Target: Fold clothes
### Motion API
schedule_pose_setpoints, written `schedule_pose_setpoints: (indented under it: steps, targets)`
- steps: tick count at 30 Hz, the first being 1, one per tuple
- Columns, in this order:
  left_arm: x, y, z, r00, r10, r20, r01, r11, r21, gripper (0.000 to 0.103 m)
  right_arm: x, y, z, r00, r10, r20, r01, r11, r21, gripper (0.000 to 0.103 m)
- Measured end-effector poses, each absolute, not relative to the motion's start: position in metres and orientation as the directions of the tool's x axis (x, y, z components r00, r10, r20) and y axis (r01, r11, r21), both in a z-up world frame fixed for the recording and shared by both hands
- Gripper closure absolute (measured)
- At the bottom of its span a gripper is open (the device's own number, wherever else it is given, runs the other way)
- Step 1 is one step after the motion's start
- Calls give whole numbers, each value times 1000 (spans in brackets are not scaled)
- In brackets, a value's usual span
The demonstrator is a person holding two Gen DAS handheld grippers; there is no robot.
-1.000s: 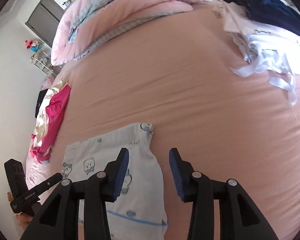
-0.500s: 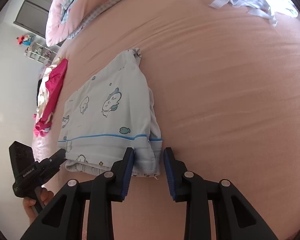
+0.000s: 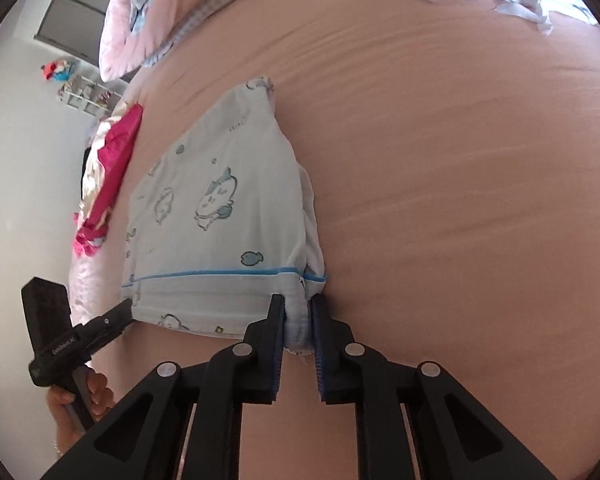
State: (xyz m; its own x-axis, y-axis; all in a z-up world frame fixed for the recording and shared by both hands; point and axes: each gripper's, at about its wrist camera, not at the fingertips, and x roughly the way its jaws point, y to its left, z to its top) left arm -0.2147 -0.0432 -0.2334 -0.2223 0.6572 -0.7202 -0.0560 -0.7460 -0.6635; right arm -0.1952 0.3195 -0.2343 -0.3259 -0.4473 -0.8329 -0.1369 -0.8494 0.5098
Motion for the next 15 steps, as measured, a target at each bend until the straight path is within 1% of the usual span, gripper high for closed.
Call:
schedule_pose_setpoints:
  steps: [1,2,3,5,6,7,8,9,10,12,13,15]
  targets:
    - [-213,-51,-225,-258,610,-749,-53,-783,-619,67,-196,321,-230,-324,-454,-830,-128,-848,514,89]
    - [-211,-58,-217,-292,560,-775,-49,-818,-573,63,-196,323,-224,-318,-458,-830,-117,-850,513,83]
    - [-209,-65,-209,-327,506,-798,-43,-852,-522,54,-195,328,-219,-316,-451,-835,-103,-858,503,75]
    - [-211,-74,-196,-416,341,-843,-46,-934,-355,52,-192,340,-209,-336,-419,-844,-75,-881,467,71]
    - [-217,-70,-192,-428,312,-849,-77,-948,-309,52,-193,346,-206,-343,-376,-861,-67,-904,422,71]
    - [-223,-65,-187,-441,286,-851,-109,-958,-265,52,-195,350,-203,-354,-304,-884,-66,-935,348,71]
    - [-229,-51,-180,-462,294,-837,-171,-955,-241,52,-200,348,-198,-384,-210,-899,-61,-966,252,71]
    - [-234,-36,-174,-482,299,-824,-228,-950,-211,52,-206,340,-189,-432,-133,-892,-43,-985,167,71]
    - [-241,-16,-175,-492,270,-828,-258,-953,-158,52,-212,331,-180,-486,-87,-870,-22,-993,112,71]
    - [-253,25,-178,-511,215,-832,-313,-948,-53,52,-227,305,-165,-569,-108,-815,38,-994,105,71]
    - [-258,42,-186,-491,220,-843,-339,-939,-48,52,-239,288,-163,-573,-123,-810,67,-992,104,71]
    - [-260,64,-200,-454,264,-851,-390,-917,-77,52,-263,254,-167,-550,-152,-821,123,-987,101,71]
